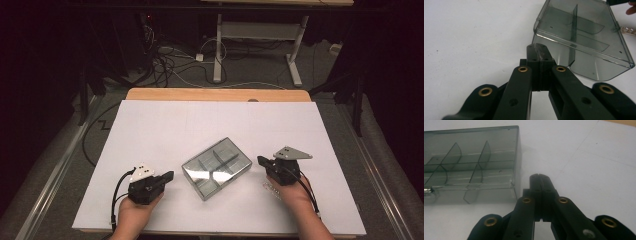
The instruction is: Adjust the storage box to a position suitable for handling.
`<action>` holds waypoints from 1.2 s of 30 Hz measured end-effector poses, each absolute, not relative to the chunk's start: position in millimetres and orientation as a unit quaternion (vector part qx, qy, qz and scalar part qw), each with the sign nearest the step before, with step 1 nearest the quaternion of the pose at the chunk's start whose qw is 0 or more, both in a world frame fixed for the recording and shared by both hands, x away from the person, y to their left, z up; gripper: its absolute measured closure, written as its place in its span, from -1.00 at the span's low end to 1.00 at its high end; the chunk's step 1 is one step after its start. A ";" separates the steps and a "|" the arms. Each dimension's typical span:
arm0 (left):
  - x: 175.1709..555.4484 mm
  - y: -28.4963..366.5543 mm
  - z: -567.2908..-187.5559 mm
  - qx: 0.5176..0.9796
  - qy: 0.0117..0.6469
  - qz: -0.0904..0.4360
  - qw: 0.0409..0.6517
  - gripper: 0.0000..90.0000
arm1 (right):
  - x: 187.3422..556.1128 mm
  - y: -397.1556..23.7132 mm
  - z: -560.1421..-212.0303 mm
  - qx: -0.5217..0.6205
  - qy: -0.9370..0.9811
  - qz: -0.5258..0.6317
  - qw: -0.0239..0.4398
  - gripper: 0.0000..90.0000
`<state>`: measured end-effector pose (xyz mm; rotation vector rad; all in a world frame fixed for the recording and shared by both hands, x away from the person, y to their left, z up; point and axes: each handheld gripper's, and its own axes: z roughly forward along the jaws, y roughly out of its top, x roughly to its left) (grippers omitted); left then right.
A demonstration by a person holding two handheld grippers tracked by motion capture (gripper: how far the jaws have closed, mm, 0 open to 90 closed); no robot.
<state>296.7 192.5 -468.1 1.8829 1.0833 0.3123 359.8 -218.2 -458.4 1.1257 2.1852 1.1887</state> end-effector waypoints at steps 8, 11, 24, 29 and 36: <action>303.2 191.0 -475.9 0.787 0.418 0.085 0.446 0.94 | 367.9 -202.0 -458.3 0.396 0.806 0.395 0.195 1.00; 302.9 191.7 -475.4 0.791 0.410 0.081 0.447 0.94 | 366.3 -198.7 -461.1 0.388 0.815 0.388 0.186 1.00; 305.2 212.7 -475.6 0.774 0.450 0.110 0.431 0.94 | 310.5 -165.0 -457.7 0.311 0.853 0.395 0.140 1.00; 304.9 223.4 -476.1 0.768 0.461 0.111 0.431 0.94 | 290.2 -151.2 -463.0 0.286 0.860 0.410 0.102 1.00; 305.2 228.7 -478.1 0.771 0.465 0.110 0.422 0.94 | 274.7 -139.5 -466.4 0.250 0.870 0.407 0.120 1.00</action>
